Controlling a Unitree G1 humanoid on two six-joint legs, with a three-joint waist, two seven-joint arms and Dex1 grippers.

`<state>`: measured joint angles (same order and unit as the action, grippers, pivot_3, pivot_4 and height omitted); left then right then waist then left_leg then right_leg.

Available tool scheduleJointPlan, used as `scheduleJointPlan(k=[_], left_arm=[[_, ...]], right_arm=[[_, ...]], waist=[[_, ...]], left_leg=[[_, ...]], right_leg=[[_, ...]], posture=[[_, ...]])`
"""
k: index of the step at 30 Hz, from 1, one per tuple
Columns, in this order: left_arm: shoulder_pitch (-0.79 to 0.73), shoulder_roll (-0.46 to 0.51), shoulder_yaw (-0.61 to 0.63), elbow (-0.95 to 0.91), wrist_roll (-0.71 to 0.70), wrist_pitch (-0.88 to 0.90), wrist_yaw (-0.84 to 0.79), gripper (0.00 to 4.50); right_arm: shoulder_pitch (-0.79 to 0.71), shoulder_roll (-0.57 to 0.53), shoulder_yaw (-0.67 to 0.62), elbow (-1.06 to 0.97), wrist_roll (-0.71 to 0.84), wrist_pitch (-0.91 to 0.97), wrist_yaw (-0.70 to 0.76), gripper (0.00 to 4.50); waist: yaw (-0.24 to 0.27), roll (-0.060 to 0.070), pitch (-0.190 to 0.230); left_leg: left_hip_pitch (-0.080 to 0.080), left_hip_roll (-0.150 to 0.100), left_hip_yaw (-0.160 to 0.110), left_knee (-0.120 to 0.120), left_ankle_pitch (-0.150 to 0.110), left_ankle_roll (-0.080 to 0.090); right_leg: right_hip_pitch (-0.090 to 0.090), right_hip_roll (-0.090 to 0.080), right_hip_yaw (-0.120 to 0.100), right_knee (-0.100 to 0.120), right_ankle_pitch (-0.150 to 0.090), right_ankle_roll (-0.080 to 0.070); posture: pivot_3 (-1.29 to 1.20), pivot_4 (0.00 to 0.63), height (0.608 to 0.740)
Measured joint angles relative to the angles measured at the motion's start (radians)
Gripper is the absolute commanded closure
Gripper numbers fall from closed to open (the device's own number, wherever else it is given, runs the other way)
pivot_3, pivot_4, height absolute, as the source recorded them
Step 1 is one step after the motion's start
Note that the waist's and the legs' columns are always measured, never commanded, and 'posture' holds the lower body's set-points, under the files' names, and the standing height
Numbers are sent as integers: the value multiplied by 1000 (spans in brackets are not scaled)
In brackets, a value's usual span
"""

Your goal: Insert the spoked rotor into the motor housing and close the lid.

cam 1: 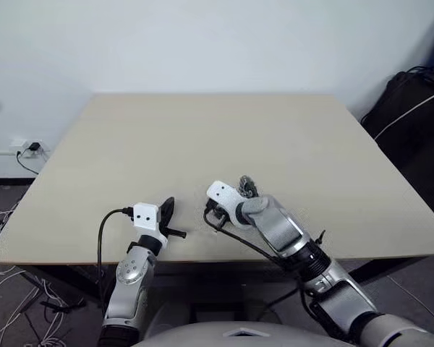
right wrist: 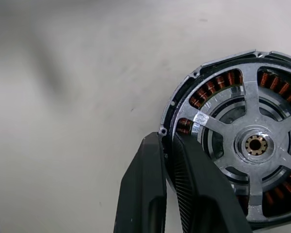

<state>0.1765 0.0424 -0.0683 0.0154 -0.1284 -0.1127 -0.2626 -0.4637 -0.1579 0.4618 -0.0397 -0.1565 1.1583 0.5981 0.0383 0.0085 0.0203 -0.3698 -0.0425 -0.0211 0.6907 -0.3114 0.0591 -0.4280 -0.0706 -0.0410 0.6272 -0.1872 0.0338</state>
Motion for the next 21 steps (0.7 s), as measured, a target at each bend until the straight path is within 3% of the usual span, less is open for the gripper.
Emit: scheduleJointPlan(k=[6,14,21], left_arm=[[0,-1,0,0,0,0,0,4500],[0,-2,0,0,0,1,0,4500],[-1,-1,1,0,0,3,0,4500]], right_arm=[[-26,23,-51,-1,58,103,-42,4483],[-35,8,-48,-12,89,65,-92,1899],[-36,18,-51,-65,112,-16,-119,1899]], waist=[[-2,1,0],[-16,1,0],[-23,1,0]], left_leg=[[0,0,0,-1,-1,-1],[0,0,1,-1,0,0],[0,0,1,-1,0,0]], right_leg=[[-1,-1,0,-1,0,-1],[0,4,0,0,0,0],[0,5,0,0,0,0]], posture=[[0,0,740],[0,0,740],[0,0,740]])
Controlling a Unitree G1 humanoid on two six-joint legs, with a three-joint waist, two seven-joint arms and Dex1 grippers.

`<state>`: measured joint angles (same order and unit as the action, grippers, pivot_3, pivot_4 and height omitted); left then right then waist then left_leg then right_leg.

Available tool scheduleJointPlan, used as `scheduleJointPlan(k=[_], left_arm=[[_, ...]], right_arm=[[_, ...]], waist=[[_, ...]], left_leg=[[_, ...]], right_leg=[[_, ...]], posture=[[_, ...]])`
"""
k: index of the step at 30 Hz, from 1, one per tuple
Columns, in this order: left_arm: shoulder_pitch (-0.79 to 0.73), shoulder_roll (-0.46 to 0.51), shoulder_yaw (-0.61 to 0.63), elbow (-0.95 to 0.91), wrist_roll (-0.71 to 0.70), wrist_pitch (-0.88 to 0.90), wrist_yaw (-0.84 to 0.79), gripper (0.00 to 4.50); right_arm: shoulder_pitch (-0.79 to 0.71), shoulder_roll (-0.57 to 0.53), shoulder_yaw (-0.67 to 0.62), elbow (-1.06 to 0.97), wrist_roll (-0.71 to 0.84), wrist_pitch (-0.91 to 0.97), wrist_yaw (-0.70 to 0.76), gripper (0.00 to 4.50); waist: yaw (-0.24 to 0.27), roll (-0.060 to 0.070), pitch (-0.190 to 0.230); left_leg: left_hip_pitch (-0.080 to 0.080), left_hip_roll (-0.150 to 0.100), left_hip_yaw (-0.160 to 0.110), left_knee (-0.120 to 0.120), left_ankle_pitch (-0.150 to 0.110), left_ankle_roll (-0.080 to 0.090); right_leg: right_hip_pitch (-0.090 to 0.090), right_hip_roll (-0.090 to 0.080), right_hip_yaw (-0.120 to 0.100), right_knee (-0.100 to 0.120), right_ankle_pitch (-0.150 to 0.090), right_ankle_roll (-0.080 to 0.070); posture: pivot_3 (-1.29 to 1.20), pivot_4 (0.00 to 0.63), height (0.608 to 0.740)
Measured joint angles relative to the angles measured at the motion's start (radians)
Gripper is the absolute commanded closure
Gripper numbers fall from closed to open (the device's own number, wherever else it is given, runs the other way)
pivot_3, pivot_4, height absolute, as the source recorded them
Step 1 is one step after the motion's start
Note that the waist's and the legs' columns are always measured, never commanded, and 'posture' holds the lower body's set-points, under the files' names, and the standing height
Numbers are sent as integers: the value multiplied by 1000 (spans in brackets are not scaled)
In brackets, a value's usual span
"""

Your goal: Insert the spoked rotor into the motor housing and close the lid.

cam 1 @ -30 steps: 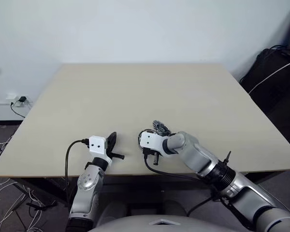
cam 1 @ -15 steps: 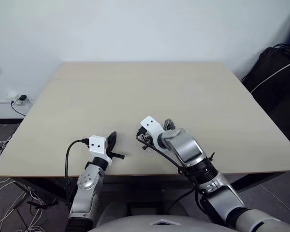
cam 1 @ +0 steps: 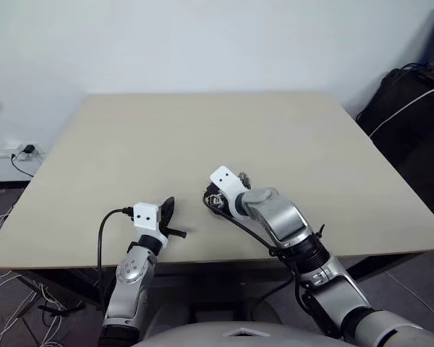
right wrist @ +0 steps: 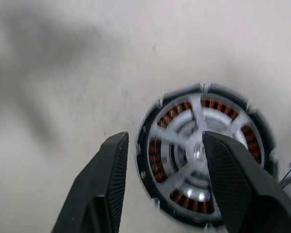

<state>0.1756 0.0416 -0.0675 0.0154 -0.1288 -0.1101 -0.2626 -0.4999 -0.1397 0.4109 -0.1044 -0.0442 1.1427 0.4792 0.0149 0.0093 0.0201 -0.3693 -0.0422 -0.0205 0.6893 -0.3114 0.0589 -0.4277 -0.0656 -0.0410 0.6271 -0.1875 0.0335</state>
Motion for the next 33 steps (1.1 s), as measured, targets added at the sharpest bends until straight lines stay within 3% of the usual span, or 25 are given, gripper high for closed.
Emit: scheduleJointPlan(k=[3,9,14,18,21,23,27,33], left_arm=[[-1,0,-1,0,0,1,0,4500],[-1,1,-3,0,0,14,-1,4500],[-3,6,-6,0,0,15,-5,4500],[-9,10,-10,0,0,16,-13,4500],[-13,12,-13,0,0,18,-21,4500],[-13,13,-13,0,0,21,-22,4500],[-25,19,-18,0,0,34,-26,4500],[-42,22,-22,0,0,40,-38,4500]], right_arm=[[19,18,-10,-43,11,-90,-30,2470],[138,31,-11,-19,-11,-209,-140,4408],[167,74,-90,-49,30,-338,-168,4458],[147,154,-234,-158,124,-429,-192,4458],[113,175,-350,-189,130,-483,-288,4458],[115,150,-398,-191,98,-506,-351,4458],[192,-10,-398,-170,-54,-524,-437,4458],[299,-75,-348,-137,-109,-391,-409,4458]], waist=[[0,0,0],[-1,0,0],[-2,0,0],[-1,0,0],[3,0,0],[4,0,0],[4,0,-1],[-6,2,0]], left_leg=[[0,0,0,0,0,0],[1,0,1,0,0,0],[1,1,1,0,1,-1],[2,1,0,0,1,-1],[3,0,0,0,1,0],[3,0,1,0,1,0],[3,0,2,0,1,0],[10,2,5,-4,2,0]], right_leg=[[0,0,0,0,0,0],[1,1,2,0,0,0],[2,3,2,1,0,0],[2,4,2,0,0,1],[3,3,3,0,0,1],[3,3,4,0,0,1],[5,3,5,0,-1,-1],[11,5,7,1,-4,-5]], posture=[[0,0,740],[0,0,740],[0,0,740],[0,0,740],[0,0,740],[0,0,740],[0,0,740],[0,0,740]])
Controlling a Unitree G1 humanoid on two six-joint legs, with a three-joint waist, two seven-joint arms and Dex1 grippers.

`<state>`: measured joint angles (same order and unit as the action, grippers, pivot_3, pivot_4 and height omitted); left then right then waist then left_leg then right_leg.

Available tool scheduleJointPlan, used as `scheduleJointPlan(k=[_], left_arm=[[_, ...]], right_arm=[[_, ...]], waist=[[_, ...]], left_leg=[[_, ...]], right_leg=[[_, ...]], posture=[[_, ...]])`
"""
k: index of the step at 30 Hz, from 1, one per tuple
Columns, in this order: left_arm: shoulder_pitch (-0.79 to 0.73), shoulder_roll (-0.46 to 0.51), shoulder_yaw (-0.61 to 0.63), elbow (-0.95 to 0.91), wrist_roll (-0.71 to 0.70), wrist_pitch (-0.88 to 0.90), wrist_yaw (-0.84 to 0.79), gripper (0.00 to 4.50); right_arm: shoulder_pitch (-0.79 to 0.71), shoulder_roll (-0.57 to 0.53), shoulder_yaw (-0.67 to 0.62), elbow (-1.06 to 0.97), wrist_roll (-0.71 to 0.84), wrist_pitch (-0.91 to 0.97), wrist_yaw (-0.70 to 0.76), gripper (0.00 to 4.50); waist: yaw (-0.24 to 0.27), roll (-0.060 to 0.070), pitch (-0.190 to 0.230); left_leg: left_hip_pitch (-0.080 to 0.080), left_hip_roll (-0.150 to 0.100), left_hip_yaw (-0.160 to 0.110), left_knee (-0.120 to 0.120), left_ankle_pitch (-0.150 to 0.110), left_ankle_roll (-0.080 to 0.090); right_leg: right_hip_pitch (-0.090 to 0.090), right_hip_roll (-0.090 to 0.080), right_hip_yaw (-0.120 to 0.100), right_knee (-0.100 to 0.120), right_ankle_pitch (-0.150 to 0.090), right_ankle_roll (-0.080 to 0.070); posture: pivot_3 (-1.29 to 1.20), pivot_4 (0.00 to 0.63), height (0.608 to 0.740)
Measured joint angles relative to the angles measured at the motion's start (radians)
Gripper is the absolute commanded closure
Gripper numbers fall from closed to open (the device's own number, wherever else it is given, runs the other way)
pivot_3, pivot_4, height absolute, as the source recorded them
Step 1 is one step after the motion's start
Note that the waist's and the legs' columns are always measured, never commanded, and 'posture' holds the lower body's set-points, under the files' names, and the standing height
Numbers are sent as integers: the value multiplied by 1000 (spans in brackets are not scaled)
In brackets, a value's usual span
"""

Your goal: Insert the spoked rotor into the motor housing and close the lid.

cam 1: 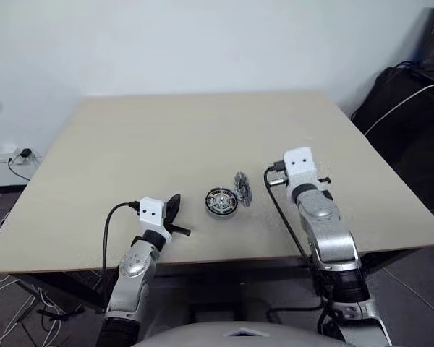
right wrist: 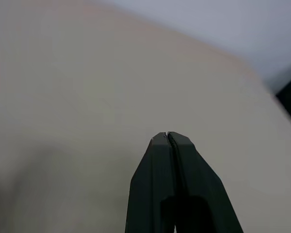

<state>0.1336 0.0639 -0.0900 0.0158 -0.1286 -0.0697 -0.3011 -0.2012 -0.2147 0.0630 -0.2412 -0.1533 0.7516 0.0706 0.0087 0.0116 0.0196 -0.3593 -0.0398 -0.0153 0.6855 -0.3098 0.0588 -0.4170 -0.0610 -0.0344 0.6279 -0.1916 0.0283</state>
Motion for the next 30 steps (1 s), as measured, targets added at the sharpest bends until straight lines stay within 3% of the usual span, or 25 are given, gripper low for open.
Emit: scheduleJointPlan(k=[11,18,30], left_arm=[[-2,11,2,0,0,15,-5,4500],[-1,15,4,0,0,17,-4,4500],[8,18,6,0,0,20,-2,4500]], right_arm=[[34,95,45,-12,165,113,163,4458],[3,110,68,-13,212,122,189,4458],[-43,166,146,238,211,1,193,4458]], waist=[[5,-1,1],[6,-1,1],[4,-1,1]], left_leg=[[1,-1,-2,0,0,1],[1,-1,-3,0,0,1],[1,-1,-3,0,0,1]], right_leg=[[3,-1,-1,-1,-2,7],[3,-1,-1,-2,-2,7],[3,-1,-1,-2,1,3]], posture=[[0,0,740],[0,0,740],[0,0,740]])
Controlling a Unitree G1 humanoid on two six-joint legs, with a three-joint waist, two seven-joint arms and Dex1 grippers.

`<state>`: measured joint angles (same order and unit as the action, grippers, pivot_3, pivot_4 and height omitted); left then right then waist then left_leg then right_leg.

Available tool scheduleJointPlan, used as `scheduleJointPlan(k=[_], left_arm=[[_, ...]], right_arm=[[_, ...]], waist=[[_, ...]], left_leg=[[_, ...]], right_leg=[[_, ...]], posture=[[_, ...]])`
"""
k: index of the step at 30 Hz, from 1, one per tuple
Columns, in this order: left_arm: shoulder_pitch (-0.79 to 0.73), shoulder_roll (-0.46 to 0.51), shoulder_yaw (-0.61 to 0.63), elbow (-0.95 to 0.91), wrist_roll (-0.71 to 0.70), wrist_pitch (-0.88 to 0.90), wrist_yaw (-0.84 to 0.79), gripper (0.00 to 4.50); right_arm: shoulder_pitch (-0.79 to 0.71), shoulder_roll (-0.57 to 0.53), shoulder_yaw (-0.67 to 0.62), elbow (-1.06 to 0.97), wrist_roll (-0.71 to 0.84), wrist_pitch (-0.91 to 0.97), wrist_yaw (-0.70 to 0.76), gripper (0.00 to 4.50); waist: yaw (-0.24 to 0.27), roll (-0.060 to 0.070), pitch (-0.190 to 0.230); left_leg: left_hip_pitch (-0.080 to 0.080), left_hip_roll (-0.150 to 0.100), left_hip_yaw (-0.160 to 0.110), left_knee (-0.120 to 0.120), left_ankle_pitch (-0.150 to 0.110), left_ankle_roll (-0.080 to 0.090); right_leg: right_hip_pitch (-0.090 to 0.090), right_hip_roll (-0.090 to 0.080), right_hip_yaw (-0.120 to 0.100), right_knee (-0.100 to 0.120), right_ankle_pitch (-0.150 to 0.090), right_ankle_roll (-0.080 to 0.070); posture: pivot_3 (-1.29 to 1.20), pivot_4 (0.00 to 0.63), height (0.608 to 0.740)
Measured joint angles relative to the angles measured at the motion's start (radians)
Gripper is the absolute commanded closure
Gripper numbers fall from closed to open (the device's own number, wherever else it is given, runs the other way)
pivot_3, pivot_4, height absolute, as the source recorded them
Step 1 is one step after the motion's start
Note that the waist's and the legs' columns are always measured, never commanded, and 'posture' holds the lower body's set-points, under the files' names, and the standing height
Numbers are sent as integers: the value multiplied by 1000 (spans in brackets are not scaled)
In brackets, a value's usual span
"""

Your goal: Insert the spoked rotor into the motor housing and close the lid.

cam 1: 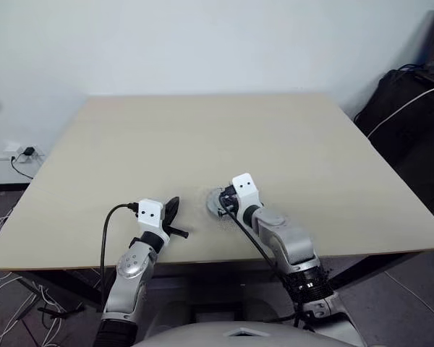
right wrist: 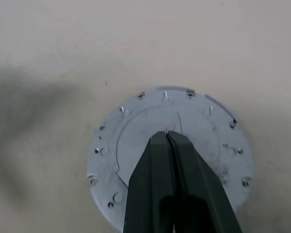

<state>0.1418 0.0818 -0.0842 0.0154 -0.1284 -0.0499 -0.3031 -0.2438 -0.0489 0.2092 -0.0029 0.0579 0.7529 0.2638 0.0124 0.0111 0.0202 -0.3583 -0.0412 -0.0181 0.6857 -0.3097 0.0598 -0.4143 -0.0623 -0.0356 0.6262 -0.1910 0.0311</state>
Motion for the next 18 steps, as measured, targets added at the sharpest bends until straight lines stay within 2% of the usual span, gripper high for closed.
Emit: scheduleJointPlan(k=[5,8,11,18], left_arm=[[0,-1,-1,-1,0,1,2,4500],[1,0,0,-2,0,1,4,4500],[4,0,1,-4,0,1,9,4500],[3,0,-1,-5,0,1,13,4500]], right_arm=[[-54,3,-3,111,-11,-63,-9,4458],[-36,-4,-2,114,-10,-123,5,4458],[18,-55,13,71,14,-249,106,4458],[19,-219,58,21,24,-368,314,2188]], waist=[[-1,0,-1],[1,0,-1],[0,1,0],[1,0,1]], left_leg=[[2,0,0,0,0,0],[1,0,-1,0,0,0],[0,-1,-1,0,0,1],[0,0,-1,0,0,1]], right_leg=[[1,0,0,0,-2,3],[1,0,0,0,-2,3],[0,0,0,0,0,5],[0,0,0,0,-3,4]], posture=[[0,0,740],[0,0,740],[0,0,740],[0,0,740]])
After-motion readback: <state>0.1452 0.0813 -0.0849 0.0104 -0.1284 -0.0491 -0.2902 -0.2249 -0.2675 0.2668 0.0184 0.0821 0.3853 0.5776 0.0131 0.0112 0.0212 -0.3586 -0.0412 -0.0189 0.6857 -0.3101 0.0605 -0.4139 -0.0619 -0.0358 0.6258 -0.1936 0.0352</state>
